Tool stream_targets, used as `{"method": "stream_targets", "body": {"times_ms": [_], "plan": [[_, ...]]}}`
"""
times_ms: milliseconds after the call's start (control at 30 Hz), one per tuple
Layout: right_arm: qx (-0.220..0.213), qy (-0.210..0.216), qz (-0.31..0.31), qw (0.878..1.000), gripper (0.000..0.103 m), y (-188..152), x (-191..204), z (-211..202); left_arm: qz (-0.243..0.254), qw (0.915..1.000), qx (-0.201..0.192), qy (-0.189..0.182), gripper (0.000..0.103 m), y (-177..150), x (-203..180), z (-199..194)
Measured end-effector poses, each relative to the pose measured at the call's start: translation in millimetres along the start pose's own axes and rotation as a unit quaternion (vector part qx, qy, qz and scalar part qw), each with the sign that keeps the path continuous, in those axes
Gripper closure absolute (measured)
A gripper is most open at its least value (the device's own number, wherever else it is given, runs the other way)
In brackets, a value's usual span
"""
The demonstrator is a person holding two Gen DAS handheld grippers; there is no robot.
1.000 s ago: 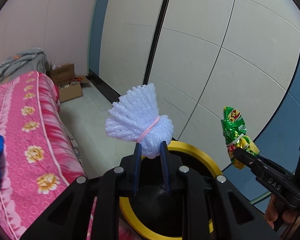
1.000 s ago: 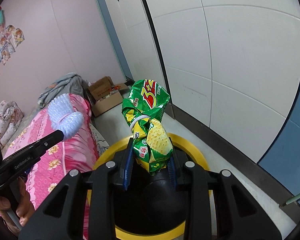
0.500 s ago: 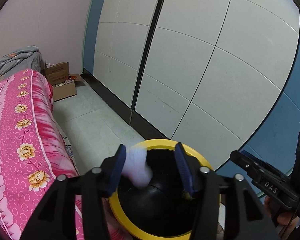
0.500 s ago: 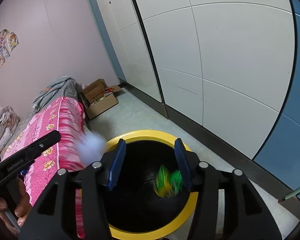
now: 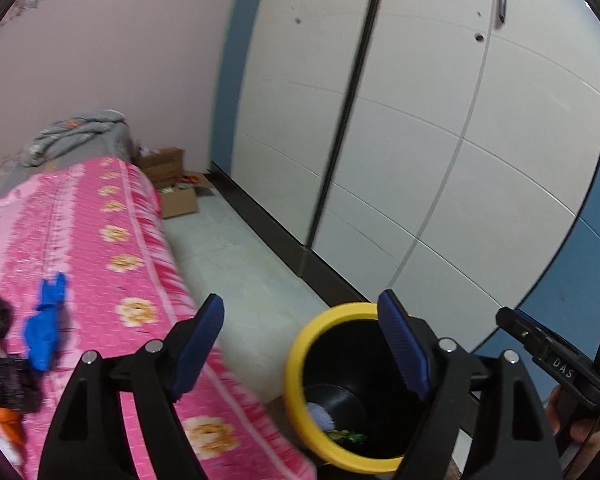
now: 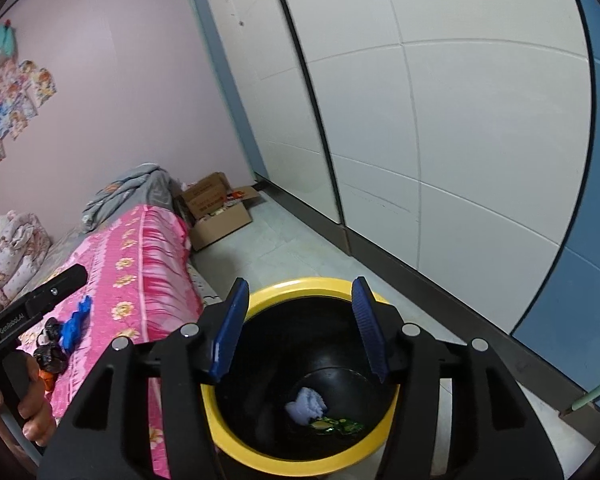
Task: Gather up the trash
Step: 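Move both tools back over the bed toward the remaining trash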
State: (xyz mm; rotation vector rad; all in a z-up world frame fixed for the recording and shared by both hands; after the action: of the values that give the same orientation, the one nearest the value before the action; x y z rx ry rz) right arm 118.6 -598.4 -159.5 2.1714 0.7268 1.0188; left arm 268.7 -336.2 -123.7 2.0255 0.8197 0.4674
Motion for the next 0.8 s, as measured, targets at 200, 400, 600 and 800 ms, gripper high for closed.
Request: {"method": "stream_targets", "body": {"times_ms": [200, 400, 600, 800], "plan": [[-0.003, 0.040, -0.032, 0.999, 0.043, -5.6, 47.1, -18.6, -0.011, 0.9983, -0.017, 0.055, 0.020, -3.9, 47.5, -52.9], [0.001, 0.084, -0.069, 0.994, 0.037, -22.3, 97.4, -39.1, -0.028, 0.9936, -0.027, 0.106, 0.016, -17.4, 91.5, -107.5], [0.009, 0.130, -0.109, 0.986, 0.029, -44.8, 143.3, -59.9, -0.030, 0.9872, -0.021, 0.155, 0.013, -41.8, 122.3, -156.1], [0.031, 0.181, -0.150, 0.972, 0.024, -80.3, 191.4, -71.8, -0.046, 0.9789, -0.011, 0.199, 0.011, -74.5, 154.9, -202.5]]}}
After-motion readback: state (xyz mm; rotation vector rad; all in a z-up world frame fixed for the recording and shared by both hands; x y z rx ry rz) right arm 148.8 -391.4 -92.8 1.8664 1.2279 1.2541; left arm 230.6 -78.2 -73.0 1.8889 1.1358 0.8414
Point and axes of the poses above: each gripper's, at about its wrist camera, not at the fingertips, and z roughly the way its jaws point, x to its left, y to its top, the point moved 9 cm from there along z, roughly the way its jaws point, and after that the axes turned 14 degrees about z, right-handed, at the moved point
